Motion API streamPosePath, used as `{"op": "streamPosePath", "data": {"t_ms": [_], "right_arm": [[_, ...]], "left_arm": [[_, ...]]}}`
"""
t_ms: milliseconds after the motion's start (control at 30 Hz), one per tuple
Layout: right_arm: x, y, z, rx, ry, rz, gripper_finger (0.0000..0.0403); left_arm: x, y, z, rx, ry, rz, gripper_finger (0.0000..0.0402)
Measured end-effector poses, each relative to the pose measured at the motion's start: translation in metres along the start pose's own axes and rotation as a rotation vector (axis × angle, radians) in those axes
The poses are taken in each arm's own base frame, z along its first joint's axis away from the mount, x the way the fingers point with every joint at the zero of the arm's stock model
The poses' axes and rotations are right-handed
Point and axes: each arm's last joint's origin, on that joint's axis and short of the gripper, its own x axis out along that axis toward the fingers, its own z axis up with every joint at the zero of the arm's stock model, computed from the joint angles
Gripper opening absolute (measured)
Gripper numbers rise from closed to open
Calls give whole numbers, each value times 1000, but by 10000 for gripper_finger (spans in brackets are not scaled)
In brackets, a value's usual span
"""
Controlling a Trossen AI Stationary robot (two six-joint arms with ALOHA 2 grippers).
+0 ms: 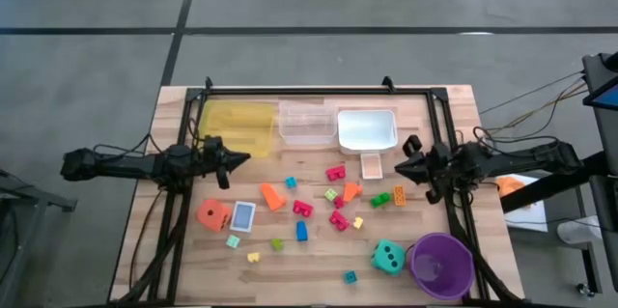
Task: Pick & Place Toys
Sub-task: Put the orange game piece into the yellow bin
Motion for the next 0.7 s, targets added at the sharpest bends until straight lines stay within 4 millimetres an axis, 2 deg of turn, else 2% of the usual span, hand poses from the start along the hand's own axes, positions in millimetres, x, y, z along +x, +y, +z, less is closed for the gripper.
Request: {"op": "streamPosePath", "data": {"t_ms": [167, 333, 533, 700], "right_arm": [[0, 1, 3, 36, -28, 11, 29], [2, 0, -1, 32, -2, -4, 29], [5, -3, -6, -146, 35, -44, 29], [8, -5, -4, -136, 28, -99, 29]], "left_arm": [[-2, -8, 7, 59, 81, -89, 12], [-7, -13, 18, 135, 172, -57, 12], [-5, -20, 29, 160, 263, -10, 12], [4, -27, 35, 135, 324, 7, 12]]}}
